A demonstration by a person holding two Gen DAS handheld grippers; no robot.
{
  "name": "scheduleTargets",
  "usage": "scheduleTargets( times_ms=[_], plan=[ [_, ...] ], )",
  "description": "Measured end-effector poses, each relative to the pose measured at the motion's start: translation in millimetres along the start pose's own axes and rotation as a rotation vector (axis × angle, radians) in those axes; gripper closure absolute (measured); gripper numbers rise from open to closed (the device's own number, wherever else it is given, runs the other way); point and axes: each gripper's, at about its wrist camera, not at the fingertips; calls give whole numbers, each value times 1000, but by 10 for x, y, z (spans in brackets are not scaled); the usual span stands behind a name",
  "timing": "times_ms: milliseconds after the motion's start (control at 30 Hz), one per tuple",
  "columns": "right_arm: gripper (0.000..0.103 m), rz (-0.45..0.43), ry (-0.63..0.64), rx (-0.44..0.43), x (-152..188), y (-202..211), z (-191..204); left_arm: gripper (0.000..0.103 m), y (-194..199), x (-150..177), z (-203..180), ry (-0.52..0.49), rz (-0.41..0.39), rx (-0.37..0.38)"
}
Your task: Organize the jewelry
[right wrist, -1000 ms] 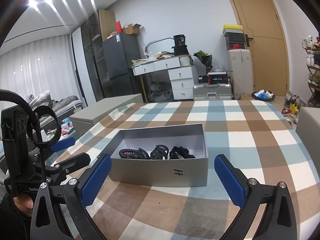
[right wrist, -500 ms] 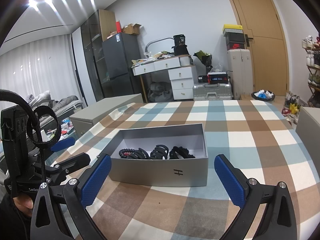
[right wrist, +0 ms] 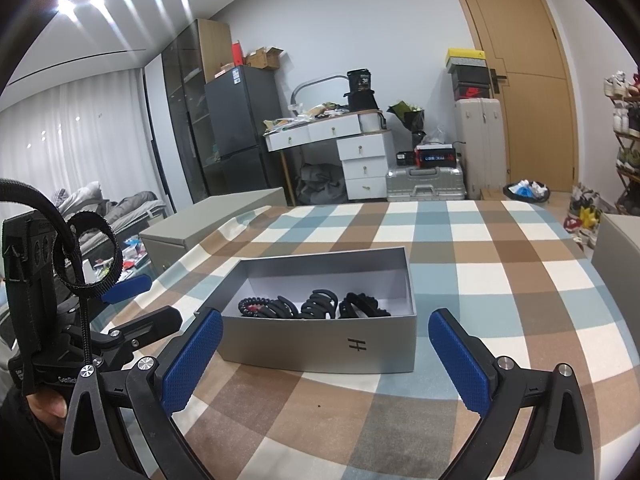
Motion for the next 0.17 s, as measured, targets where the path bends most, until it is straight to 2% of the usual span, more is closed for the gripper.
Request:
scheduleTargets(
  times_ms=[167],
  plan=[
    [0,0,-1,0,2,0,1,1,22,1,1,1,-15,-4]
  ],
)
Point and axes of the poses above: each gripper's, at about its wrist camera, not at the fingertips, and y roughly against the way its jaws point, z to its left, x to its underside, and after that the axes turned 5 degrees about x, right-handed
